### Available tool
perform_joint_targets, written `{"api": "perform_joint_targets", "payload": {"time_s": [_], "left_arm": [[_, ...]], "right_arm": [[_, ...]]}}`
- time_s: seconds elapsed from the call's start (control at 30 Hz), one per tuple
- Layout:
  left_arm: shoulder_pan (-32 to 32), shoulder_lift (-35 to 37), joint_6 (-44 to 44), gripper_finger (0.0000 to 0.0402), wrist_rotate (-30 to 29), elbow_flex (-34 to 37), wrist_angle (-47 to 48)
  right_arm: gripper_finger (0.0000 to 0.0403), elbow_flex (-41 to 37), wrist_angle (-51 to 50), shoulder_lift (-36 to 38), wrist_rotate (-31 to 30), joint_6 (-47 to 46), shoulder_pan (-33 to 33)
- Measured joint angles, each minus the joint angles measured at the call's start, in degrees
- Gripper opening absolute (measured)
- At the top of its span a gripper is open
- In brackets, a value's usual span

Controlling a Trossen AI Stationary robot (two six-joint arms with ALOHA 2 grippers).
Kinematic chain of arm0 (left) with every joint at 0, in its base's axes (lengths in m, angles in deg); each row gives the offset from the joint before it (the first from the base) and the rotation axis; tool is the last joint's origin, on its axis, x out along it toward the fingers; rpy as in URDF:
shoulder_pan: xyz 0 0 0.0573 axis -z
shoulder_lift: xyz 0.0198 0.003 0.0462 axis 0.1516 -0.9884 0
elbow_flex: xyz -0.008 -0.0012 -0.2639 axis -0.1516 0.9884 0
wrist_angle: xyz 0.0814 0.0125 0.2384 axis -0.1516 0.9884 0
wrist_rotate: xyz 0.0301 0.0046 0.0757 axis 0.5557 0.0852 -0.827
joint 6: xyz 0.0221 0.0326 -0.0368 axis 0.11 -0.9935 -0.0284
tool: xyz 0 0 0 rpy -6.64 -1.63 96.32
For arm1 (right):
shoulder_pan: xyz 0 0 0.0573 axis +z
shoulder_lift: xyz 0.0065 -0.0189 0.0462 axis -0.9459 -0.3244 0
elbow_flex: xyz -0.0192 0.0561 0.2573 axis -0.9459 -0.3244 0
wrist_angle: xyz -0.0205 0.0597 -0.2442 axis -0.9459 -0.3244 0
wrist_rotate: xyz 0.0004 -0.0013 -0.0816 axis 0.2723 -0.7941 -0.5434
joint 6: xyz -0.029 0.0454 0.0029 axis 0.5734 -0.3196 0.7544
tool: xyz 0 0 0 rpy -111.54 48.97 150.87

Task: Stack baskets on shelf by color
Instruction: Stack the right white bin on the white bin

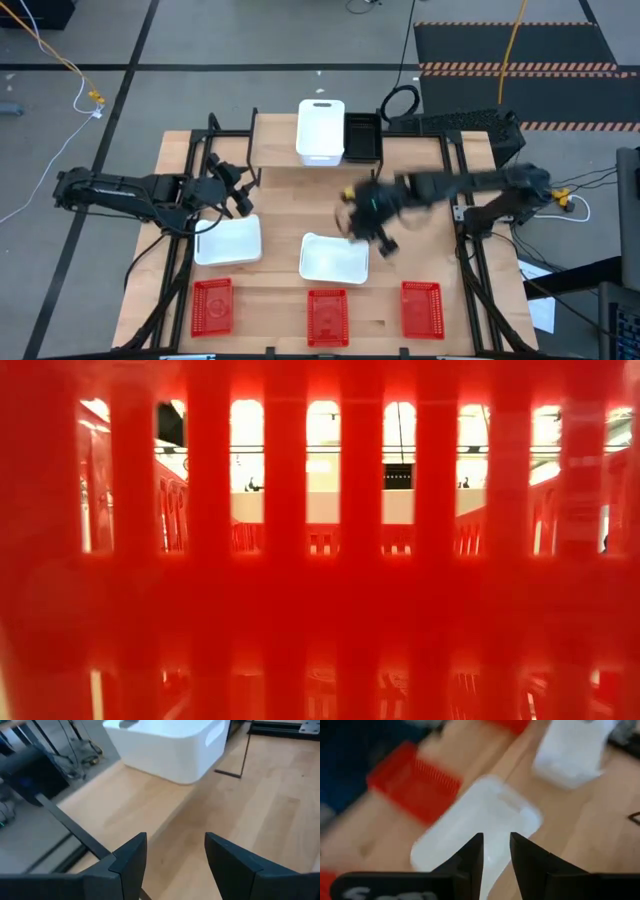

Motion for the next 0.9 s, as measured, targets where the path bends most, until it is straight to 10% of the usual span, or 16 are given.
{"api": "perform_joint_targets", "payload": {"time_s": [0.33,0.9], "left_arm": [[4.9,0.0,8.6,0.0200,0.0,7.4,-12.0],[10.3,-1.5,9.7,0.0200,1.4,12.9,-25.1]], "right_arm": [[0.0092,-21.0,9.3,3.6,-18.7,9.8,14.5],[0.0091,-32.8,22.9,3.1,-19.7,24.8,9.1]]}}
